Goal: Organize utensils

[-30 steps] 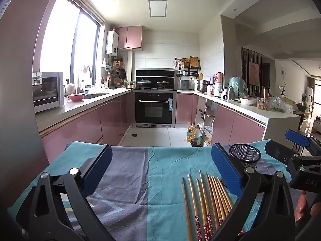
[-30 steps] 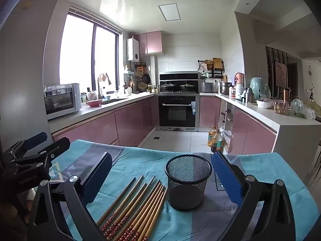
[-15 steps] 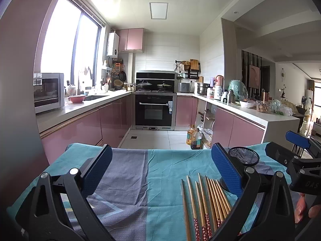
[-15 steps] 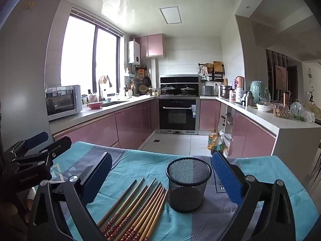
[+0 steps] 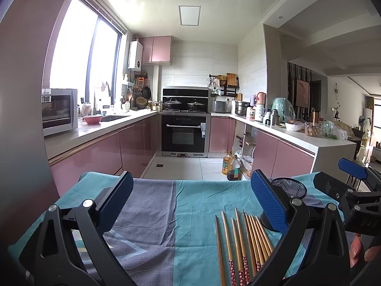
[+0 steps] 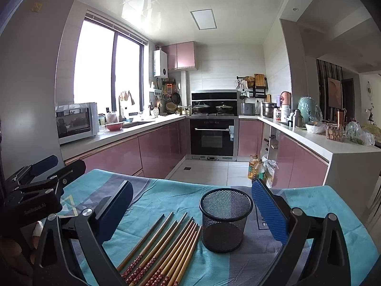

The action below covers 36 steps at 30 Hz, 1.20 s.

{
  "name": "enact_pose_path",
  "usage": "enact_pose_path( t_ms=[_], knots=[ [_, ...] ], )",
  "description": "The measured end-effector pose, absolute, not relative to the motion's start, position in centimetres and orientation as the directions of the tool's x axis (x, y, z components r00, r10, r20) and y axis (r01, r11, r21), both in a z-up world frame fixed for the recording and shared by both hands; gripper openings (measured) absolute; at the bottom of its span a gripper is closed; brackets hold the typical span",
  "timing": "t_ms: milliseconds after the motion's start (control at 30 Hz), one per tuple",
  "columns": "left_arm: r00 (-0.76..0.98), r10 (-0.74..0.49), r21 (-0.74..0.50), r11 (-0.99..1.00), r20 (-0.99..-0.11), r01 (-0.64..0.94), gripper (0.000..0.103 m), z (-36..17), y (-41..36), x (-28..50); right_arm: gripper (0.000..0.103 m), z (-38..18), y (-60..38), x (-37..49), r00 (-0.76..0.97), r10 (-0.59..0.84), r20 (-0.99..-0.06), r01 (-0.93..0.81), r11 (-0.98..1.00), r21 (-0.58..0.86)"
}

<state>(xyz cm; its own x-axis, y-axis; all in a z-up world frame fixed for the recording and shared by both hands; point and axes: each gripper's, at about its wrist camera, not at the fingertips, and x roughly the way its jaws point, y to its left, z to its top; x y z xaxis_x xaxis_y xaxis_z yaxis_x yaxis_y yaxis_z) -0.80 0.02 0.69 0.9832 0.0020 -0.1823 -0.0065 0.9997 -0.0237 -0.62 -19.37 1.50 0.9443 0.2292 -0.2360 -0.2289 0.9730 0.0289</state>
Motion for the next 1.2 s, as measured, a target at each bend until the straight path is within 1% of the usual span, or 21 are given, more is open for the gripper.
enact_pose_path(
  t_ms=[1200],
  knots=[
    [0.985,0.007,-0.028,1.000,-0.175,-0.012,0.097,1.11,0.19,-1.08,0.097,1.54,-19.46,-0.83,0.946,0.233,-0.225,-0.233,0.972,0.028]
  ],
)
